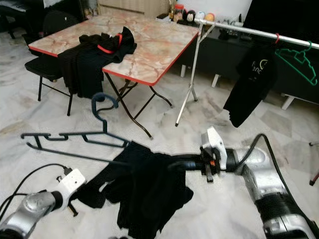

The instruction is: Hang hanger

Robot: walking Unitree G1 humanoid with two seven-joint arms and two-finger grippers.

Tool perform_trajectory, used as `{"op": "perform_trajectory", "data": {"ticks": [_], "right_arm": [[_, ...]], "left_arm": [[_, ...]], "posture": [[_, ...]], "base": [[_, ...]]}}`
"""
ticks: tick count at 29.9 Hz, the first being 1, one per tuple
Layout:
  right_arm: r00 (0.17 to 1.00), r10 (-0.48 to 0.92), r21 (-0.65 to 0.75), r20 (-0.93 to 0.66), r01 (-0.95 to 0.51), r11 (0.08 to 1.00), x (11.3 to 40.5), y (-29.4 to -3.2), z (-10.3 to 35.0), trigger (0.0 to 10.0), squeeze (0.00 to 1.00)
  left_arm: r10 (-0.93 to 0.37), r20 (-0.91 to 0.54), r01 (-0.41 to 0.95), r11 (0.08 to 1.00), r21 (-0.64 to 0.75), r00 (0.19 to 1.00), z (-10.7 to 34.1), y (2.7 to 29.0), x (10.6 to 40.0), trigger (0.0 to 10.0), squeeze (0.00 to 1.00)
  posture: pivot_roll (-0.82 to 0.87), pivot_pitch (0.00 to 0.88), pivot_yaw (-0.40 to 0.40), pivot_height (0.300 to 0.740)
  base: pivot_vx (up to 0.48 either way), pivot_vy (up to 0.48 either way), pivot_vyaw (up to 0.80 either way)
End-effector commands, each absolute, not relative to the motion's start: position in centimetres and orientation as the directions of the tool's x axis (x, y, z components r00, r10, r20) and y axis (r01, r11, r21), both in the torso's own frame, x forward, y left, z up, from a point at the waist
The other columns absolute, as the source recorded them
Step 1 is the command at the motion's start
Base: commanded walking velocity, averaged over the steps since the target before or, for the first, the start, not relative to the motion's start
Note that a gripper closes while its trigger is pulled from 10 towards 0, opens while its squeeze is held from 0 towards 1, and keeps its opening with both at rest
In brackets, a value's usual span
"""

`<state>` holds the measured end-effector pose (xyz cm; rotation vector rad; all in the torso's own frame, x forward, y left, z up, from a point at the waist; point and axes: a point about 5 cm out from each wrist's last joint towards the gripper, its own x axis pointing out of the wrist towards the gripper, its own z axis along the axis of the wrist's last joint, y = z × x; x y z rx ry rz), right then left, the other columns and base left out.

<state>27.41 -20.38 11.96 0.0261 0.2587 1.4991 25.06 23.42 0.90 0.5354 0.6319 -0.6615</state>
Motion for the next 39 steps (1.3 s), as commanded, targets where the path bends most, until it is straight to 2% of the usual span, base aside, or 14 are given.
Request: {"op": "perform_trajectory", "data": {"ticks": [1, 2, 4, 6, 9, 10, 11, 12, 15, 23, 27, 31, 39], "right_arm": [[0.099, 0.988, 0.065, -0.119, -0.992, 0.107, 27.8, -22.7, 15.2, 10.0, 0.0], [0.097, 0.985, 0.073, -0.139, -0.992, 0.108, 27.6, -22.8, 14.9, 10.0, 0.0], [0.149, 0.978, 0.065, -0.148, -0.985, 0.16, 28.0, -22.9, 14.7, 10.0, 0.0], [0.227, 0.962, 0.037, -0.152, -0.971, 0.235, 28.7, -22.6, 14.2, 10.0, 0.0], [0.274, 0.947, 0.019, -0.167, -0.959, 0.281, 29.1, -22.1, 13.7, 10.0, 0.0], [0.317, 0.934, 0.003, -0.163, -0.947, 0.322, 29.5, -22.0, 13.7, 10.0, 0.0], [0.317, 0.934, 0.003, -0.163, -0.947, 0.322, 29.5, -22.0, 13.7, 10.0, 0.0], [0.429, 0.892, -0.036, -0.142, -0.903, 0.428, 30.5, -21.9, 13.8, 10.0, 0.0], [0.552, 0.828, -0.071, -0.097, -0.834, 0.547, 31.6, -21.8, 14.1, 10.0, 0.0], [0.511, 0.855, -0.076, -0.092, -0.859, 0.506, 30.9, -21.2, 13.7, 10.0, 0.0], [0.52, 0.849, -0.091, -0.094, -0.854, 0.513, 31.0, -21.1, 13.7, 10.0, 0.0], [0.458, 0.883, -0.065, -0.106, -0.889, 0.453, 30.5, -20.7, 13.4, 10.0, 0.0], [0.437, 0.893, -0.06, -0.111, -0.899, 0.433, 30.4, -20.5, 13.3, 10.0, 0.0]], "left_arm": [[-0.214, -0.807, 0.666, 0.695, 0.27, 0.55, -0.2, 28.3, 22.4, 10.0, 0.0], [-0.197, -0.812, 0.677, 0.674, 0.295, 0.55, 0.1, 28.8, 22.5, 10.0, 0.0], [-0.151, -0.804, 0.676, 0.641, 0.363, 0.575, 0.9, 29.7, 23.1, 10.0, 0.0], [-0.193, -0.747, 0.646, 0.663, 0.378, 0.636, 1.9, 29.2, 24.2, 10.0, 0.0], [-0.228, -0.745, 0.673, 0.64, 0.37, 0.627, 1.9, 28.4, 24.5, 10.0, 0.0], [-0.238, -0.738, 0.67, 0.646, 0.365, 0.632, 2.0, 28.1, 24.6, 10.0, 0.0], [-0.238, -0.738, 0.67, 0.646, 0.365, 0.632, 2.0, 28.1, 24.6, 10.0, 0.0], [-0.259, -0.719, 0.664, 0.655, 0.36, 0.645, 2.0, 27.6, 24.9, 10.0, 0.0], [-0.272, -0.702, 0.648, 0.679, 0.344, 0.658, 2.0, 27.2, 25.2, 10.0, 0.0], [-0.283, -0.701, 0.654, 0.678, 0.337, 0.655, 1.8, 26.8, 25.2, 10.0, 0.0], [-0.28, -0.7, 0.651, 0.679, 0.34, 0.657, 1.8, 26.8, 25.3, 10.0, 0.0], [-0.278, -0.697, 0.647, 0.681, 0.343, 0.662, 1.8, 26.7, 25.4, 10.0, 0.0], [-0.277, -0.688, 0.64, 0.685, 0.348, 0.671, 1.8, 26.5, 25.7, 10.0, 0.0]], "posture": [[0.01, 0.033, 0.007, 0.74], [0.01, 0.032, 0.008, 0.74], [0.01, 0.03, 0.01, 0.74], [0.02, 0.027, 0.01, 0.74], [0.01, 0.028, 0.01, 0.74], [0.01, 0.027, 0.009, 0.74], [0.01, 0.027, 0.009, 0.74], [0.01, 0.027, 0.008, 0.74], [0.01, 0.025, 0.009, 0.74], [0.0, 0.025, 0.009, 0.74], [0.0, 0.026, 0.009, 0.74], [0.01, 0.027, 0.006, 0.74], [0.0, 0.027, 0.003, 0.74]], "base": [[0.0, 0.0, 0.0], [0.0, 0.0, 0.0], [0.0, 0.0, 0.0], [0.0, 0.0, 0.0], [0.0, 0.0, 0.0], [0.0, 0.0, 0.0], [0.0, 0.0, 0.0], [0.0, 0.0, 0.0], [0.0, 0.0, 0.0], [0.0, 0.0, -0.53], [0.0, 0.0, -0.76], [0.0, 0.0, -0.75], [0.0, 0.0, -0.74]]}}
